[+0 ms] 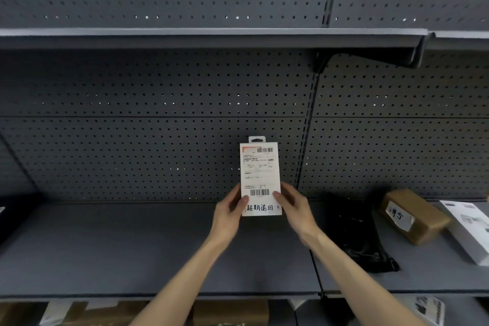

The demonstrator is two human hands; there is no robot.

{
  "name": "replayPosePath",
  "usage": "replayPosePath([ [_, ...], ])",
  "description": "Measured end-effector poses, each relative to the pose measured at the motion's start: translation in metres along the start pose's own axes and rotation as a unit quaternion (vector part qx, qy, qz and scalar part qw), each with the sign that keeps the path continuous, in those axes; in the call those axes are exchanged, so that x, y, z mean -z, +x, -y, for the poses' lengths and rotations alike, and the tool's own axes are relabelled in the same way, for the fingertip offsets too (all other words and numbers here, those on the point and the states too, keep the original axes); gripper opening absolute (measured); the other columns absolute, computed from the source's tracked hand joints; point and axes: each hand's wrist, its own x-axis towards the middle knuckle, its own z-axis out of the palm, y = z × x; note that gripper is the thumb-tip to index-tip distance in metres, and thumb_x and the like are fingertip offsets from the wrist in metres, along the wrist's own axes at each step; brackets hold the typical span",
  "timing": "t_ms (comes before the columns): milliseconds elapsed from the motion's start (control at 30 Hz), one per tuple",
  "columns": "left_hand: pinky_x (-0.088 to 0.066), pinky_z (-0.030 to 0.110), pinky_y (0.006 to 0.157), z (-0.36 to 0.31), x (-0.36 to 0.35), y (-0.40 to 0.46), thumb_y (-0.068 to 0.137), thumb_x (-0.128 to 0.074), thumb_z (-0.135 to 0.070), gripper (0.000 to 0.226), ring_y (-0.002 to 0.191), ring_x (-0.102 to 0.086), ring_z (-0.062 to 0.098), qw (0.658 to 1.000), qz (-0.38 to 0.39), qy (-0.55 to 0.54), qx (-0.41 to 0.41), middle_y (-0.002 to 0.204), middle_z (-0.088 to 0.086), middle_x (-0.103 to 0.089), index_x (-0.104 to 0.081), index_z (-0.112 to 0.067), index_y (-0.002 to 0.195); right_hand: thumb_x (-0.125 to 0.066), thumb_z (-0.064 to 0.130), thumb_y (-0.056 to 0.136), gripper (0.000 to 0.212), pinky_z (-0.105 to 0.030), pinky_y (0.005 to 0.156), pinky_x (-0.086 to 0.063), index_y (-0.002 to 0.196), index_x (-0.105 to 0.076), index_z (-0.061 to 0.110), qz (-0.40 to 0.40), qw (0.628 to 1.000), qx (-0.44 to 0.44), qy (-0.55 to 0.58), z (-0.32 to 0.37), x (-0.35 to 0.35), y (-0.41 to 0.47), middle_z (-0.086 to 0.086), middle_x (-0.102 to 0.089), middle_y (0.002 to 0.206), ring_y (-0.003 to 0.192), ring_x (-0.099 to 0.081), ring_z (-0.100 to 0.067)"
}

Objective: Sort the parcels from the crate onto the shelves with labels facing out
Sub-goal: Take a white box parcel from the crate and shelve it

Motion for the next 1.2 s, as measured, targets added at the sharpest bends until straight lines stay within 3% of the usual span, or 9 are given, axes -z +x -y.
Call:
replayPosePath([
  [233, -0.049, 0.015, 0.095, -0.033, 0.003, 0.014, 0.102, -0.055, -0.010, 0.041, 0.117, -0.064, 0.002, 0.999, -0.004, -0.013, -0.041, 0.125, -0.011, -0.070, -0.055, -0.019, 0.142, -0.061, 0.018, 0.097, 0.030, -0.022, 0.090, -0.053, 0.126, -0.061, 0.021, -0.012, 0.999, 0.036, 0.014, 0.026, 0.000, 0.013, 0.008, -0.071, 0.114, 0.105, -0.067, -0.005],
  [500, -0.053, 0.022, 0.097, -0.037, 0.005, 0.012, 0.104, -0.053, -0.014, 0.040, 0.115, -0.065, 0.002, 0.999, -0.012, -0.021, -0.034, 0.126, -0.010, -0.069, -0.052, -0.026, 0.141, -0.061, 0.017, 0.097, 0.028, -0.016, 0.084, -0.053, 0.124, -0.061, 0.022, -0.010, 0.999, 0.034, 0.006, 0.029, -0.003, 0.010, 0.010, -0.071, 0.112, 0.103, -0.067, -0.002],
  [933, -0.049, 0.013, 0.093, -0.042, 0.007, 0.010, 0.104, -0.051, -0.011, 0.046, 0.120, -0.062, 0.001, 0.999, -0.014, -0.027, -0.030, 0.128, -0.017, -0.067, -0.047, -0.021, 0.149, -0.058, 0.017, 0.098, 0.028, -0.011, 0.079, -0.051, 0.126, -0.060, 0.020, 0.018, 0.999, 0.024, -0.044, 0.035, -0.002, 0.010, 0.012, -0.070, 0.110, 0.099, -0.066, 0.002],
  [1100, -0.049, 0.037, 0.107, -0.044, 0.001, 0.011, 0.104, -0.053, -0.014, 0.044, 0.122, -0.061, 0.005, 0.999, -0.012, -0.028, -0.029, 0.132, -0.014, -0.065, -0.050, -0.027, 0.145, -0.051, 0.027, 0.102, 0.030, -0.005, 0.081, -0.045, 0.129, -0.061, 0.019, 0.029, 0.988, 0.016, -0.149, 0.044, 0.015, 0.010, 0.013, -0.068, 0.113, 0.103, -0.063, 0.003],
  [1200, -0.050, 0.045, 0.105, -0.046, -0.013, 0.014, 0.104, -0.054, -0.017, 0.041, 0.120, -0.064, 0.009, 0.999, 0.003, -0.040, -0.025, 0.130, -0.013, -0.067, -0.052, -0.036, 0.140, -0.046, 0.035, 0.103, 0.034, -0.023, 0.090, -0.049, 0.130, -0.060, 0.019, 0.002, 0.958, 0.017, -0.287, 0.049, 0.044, 0.008, 0.002, -0.068, 0.120, 0.111, -0.062, -0.014],
])
